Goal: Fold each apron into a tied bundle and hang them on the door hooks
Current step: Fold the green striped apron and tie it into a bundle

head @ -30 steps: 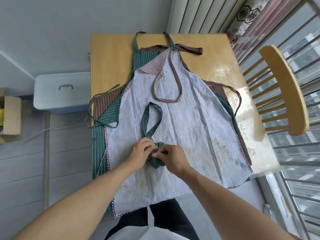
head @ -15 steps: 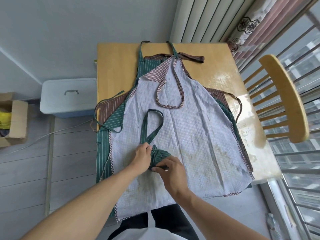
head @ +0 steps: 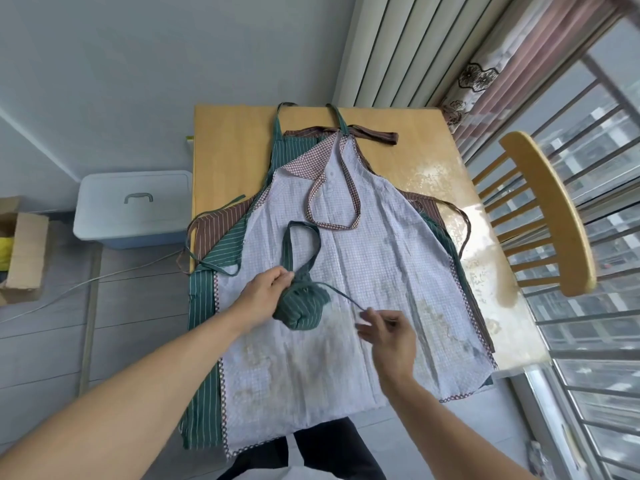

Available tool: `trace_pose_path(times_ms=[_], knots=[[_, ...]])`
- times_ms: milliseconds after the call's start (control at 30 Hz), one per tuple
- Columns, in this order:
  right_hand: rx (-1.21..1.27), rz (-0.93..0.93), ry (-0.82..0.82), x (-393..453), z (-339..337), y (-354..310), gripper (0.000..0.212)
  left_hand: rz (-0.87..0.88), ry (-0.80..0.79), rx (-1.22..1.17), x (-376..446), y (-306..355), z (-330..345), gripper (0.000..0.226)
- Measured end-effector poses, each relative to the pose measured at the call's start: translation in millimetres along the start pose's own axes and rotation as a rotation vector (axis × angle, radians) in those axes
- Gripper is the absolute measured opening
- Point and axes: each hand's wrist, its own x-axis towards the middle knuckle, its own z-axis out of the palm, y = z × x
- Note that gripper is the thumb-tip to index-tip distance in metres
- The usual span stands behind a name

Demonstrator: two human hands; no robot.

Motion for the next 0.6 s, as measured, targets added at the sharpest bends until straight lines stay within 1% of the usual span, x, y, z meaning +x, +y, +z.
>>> trace_pose_path(times_ms=[67, 133, 200, 267, 300, 367, 433, 500, 533, 600], knots=[[0.127, 0.112, 0.106, 18, -7, -6, 0.018, 0.063, -0.116, 0.204, -7, 1, -2, 0.035], [0.182, 0.085, 0.11, 28, -6, -22, 0.016, 0.129, -0.193, 0.362, -8, -5, 1, 0.032], [0.201, -0.02, 0.026, 29, 0, -46, 0.015, 0.176, -0.235, 0.451, -6, -13, 6, 0.031], [0.202, -0.085, -0.117, 26, 8, -68, 0.014, 0.229, -0.255, 0.582, -3, -22, 11, 0.033], [0.191, -0.089, -0.198, 24, 14, -75, 0.013, 0.287, -0.238, 0.688, -2, -27, 14, 0.034], [0.117, -0.078, -0.327, 20, 25, -79, 0.014, 0.415, -0.122, 0.837, -3, -37, 19, 0.034], [0.058, -0.087, -0.385, 20, 34, -79, 0.016, 0.484, 0.016, 0.853, -10, -41, 21, 0.031], [0.051, -0.086, -0.412, 18, 43, -83, 0.016, 0.499, 0.103, 0.769, -21, -43, 24, 0.026], [0.057, -0.086, -0.421, 17, 46, -85, 0.015, 0.479, 0.124, 0.684, -27, -42, 27, 0.023], [0.093, -0.077, -0.445, 13, 52, -91, 0.016, 0.328, 0.098, 0.501, -36, -39, 32, 0.021]])
